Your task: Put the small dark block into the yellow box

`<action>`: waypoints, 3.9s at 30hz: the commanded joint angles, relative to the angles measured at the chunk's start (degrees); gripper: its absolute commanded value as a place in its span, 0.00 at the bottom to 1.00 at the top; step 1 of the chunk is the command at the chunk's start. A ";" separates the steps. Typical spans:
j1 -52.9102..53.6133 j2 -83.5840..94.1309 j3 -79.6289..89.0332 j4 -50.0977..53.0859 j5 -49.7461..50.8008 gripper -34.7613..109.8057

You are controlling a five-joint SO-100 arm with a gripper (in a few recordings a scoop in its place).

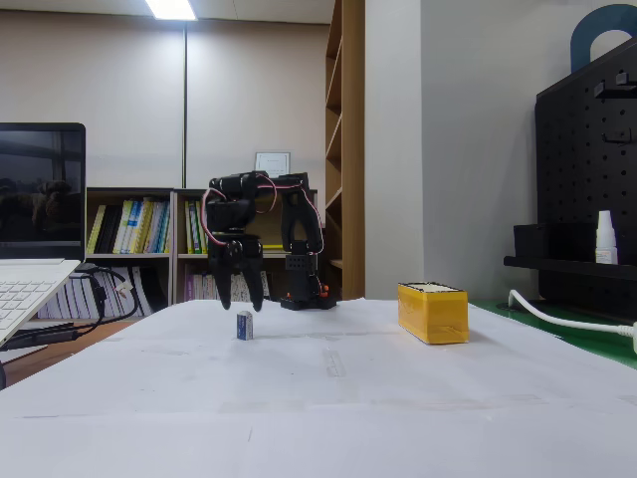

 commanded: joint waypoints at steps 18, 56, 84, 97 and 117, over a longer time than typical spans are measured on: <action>-0.18 -1.14 -3.78 -5.45 -0.97 0.39; -2.81 -1.32 -5.36 -7.47 1.67 0.27; -12.30 -17.75 48.25 26.10 8.09 0.24; -38.23 -30.67 41.75 36.39 12.57 0.24; -70.40 -23.73 8.09 8.44 21.09 0.24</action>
